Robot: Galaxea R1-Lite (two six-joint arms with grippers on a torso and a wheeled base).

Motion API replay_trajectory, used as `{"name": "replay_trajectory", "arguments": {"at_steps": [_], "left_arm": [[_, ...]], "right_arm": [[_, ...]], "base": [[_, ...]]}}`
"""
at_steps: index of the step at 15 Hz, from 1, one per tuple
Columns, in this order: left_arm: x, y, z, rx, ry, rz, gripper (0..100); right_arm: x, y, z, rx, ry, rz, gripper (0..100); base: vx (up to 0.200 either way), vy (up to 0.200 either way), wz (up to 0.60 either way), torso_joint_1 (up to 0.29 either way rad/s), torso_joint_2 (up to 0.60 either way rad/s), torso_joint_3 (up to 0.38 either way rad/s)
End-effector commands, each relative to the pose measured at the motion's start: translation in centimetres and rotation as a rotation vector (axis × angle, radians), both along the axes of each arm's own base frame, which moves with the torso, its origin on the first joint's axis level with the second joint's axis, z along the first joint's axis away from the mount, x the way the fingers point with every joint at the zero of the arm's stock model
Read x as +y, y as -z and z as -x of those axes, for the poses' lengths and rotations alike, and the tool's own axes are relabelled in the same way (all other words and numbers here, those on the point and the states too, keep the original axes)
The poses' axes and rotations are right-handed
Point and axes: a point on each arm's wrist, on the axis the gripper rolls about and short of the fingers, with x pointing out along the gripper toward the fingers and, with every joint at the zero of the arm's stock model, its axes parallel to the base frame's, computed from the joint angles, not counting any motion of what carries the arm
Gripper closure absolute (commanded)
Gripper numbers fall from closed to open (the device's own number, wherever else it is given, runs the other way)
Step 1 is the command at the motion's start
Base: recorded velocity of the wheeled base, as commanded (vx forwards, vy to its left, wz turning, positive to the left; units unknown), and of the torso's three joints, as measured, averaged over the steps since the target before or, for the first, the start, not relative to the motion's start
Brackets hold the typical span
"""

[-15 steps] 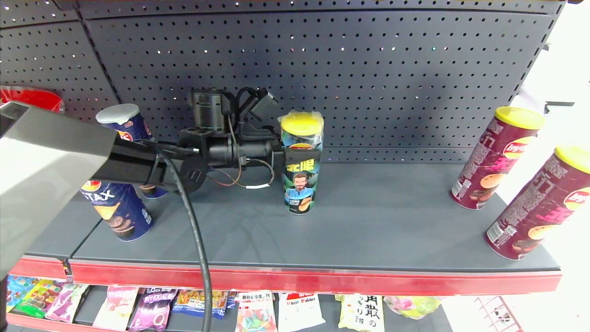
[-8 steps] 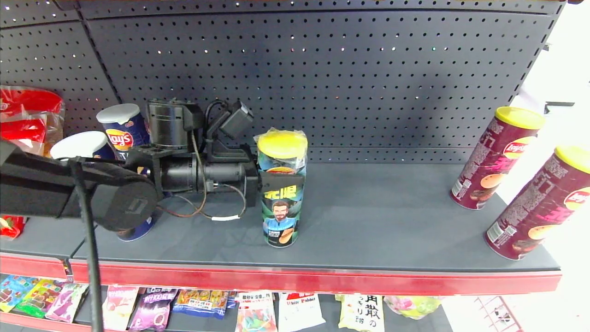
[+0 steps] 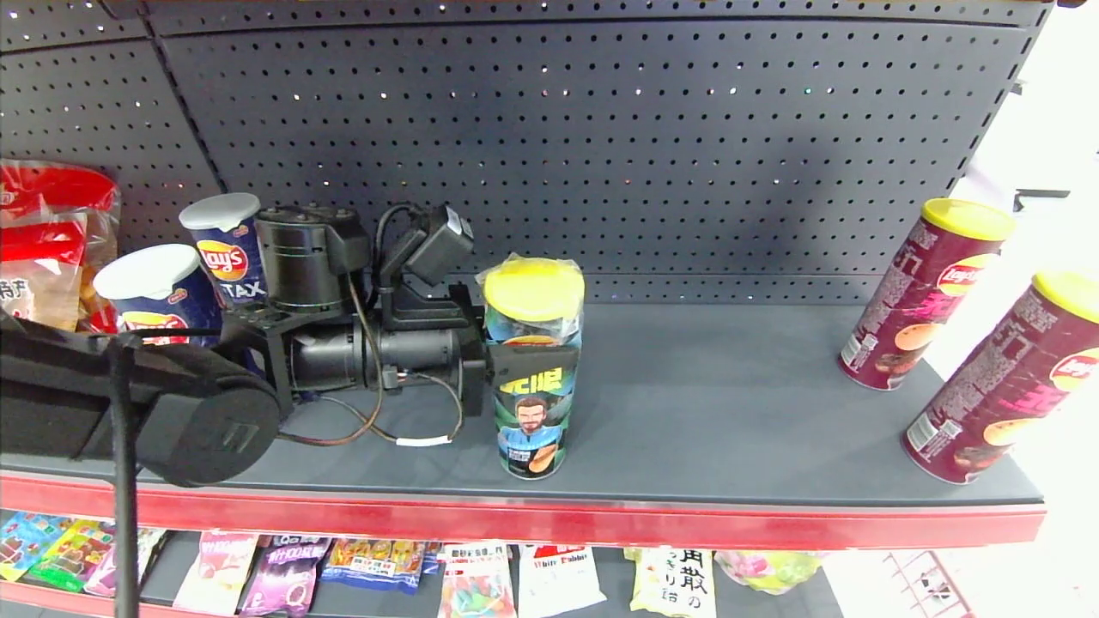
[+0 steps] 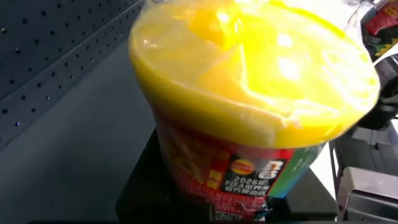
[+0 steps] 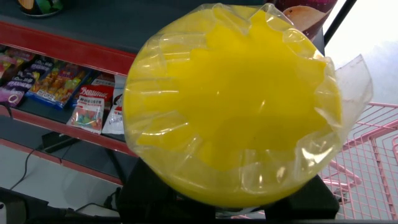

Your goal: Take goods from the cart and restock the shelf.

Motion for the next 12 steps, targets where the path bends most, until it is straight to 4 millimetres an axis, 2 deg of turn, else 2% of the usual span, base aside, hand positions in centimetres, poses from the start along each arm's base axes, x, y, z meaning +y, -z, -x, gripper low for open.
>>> {"name": "replay_trajectory", "arguments": {"at_steps": [1, 4, 8, 12], "left_arm": [[-0.49, 0.60, -0.19, 0.001, 0.008, -0.001, 100], [-1.23, 0.92, -0.03, -0.001, 0.026, 0.001, 100], [-1.26, 0.29, 0.30, 0.021, 0.014, 0.020, 100], [-1.08, 0.77, 0.59, 0.038, 0.007, 0.009, 100]], "right_arm": [[0.00, 0.00, -0.01, 0.001, -0.001, 0.001, 100], [0.00, -0.04, 0.00, -0.001, -0.001, 0.001, 100], [0.00, -0.04, -0.02, 0.001, -0.001, 0.001, 100], [0.00, -0.04, -0.02, 0.001, -0.001, 0.001, 100]], "base": [[0.000, 0.000, 0.00, 0.000, 0.00, 0.000], [0.000, 0.000, 0.00, 0.000, 0.00, 0.000], [0.000, 0.000, 0.00, 0.000, 0.00, 0.000], [0.000, 0.000, 0.00, 0.000, 0.00, 0.000]]}}
